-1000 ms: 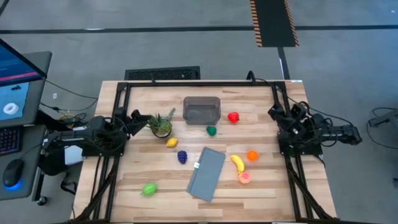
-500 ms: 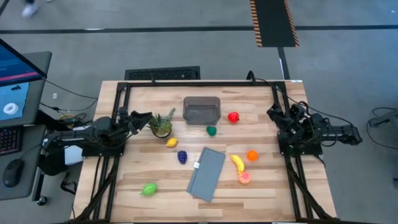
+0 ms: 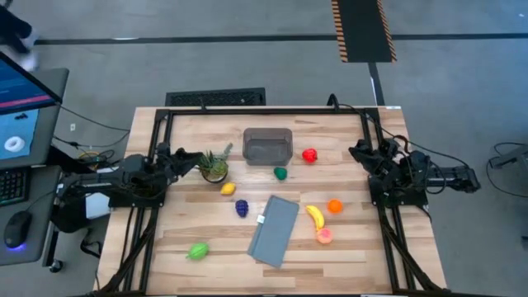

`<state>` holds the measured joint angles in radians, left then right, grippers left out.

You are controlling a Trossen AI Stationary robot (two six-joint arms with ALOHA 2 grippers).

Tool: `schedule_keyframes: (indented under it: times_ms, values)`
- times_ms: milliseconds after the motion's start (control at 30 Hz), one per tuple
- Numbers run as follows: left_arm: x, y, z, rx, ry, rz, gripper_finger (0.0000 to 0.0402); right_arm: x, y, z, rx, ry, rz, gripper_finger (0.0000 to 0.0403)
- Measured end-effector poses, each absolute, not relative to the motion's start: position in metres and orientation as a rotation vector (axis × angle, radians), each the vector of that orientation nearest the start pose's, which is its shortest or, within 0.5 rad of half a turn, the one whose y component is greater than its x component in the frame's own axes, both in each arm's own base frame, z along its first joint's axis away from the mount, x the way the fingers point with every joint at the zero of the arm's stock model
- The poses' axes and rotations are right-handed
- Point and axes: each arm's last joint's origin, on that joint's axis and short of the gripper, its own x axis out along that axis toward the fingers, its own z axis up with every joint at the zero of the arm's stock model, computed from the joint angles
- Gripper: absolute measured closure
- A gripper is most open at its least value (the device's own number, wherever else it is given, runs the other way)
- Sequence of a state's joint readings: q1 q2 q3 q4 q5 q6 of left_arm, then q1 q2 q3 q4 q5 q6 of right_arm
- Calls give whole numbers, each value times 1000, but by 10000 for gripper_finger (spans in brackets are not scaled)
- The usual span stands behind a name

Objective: Pick and placing Produce into tupperware
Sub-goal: Put the grapes into the black bin

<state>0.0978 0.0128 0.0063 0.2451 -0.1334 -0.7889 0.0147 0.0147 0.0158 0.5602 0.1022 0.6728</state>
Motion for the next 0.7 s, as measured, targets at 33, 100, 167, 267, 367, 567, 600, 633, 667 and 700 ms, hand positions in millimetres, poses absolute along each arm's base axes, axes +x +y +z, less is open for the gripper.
schedule_keyframes:
  times_ms: [33, 100, 167, 267, 367, 567, 600, 633, 667, 700]
  values:
    - [94, 12, 190, -784, -321, 79, 143, 83, -1, 219, 693, -563, 123, 221]
    - [94, 9, 193, -796, -309, 15, 143, 83, 0, 219, 695, -556, 145, 221]
    - [93, 6, 199, -800, -286, -31, 143, 83, 1, 219, 698, -552, 156, 221]
    - [92, 1, 213, -806, -293, -101, 143, 83, 2, 219, 702, -550, 165, 221]
    - [97, -6, 220, -817, -222, -140, 143, 82, 3, 221, 699, -567, 177, 221]
    - [120, -23, 238, -813, -54, -172, 143, 81, 3, 229, 600, -651, 169, 221]
    - [126, -26, 240, -801, -25, -171, 143, 82, 3, 229, 585, -652, 164, 221]
    - [131, -30, 242, -788, 3, -170, 143, 83, 3, 229, 576, -648, 159, 221]
    - [137, -33, 244, -776, 28, -168, 143, 84, 3, 229, 572, -645, 157, 221]
    - [142, -36, 245, -765, 51, -167, 143, 86, 3, 229, 571, -634, 154, 221]
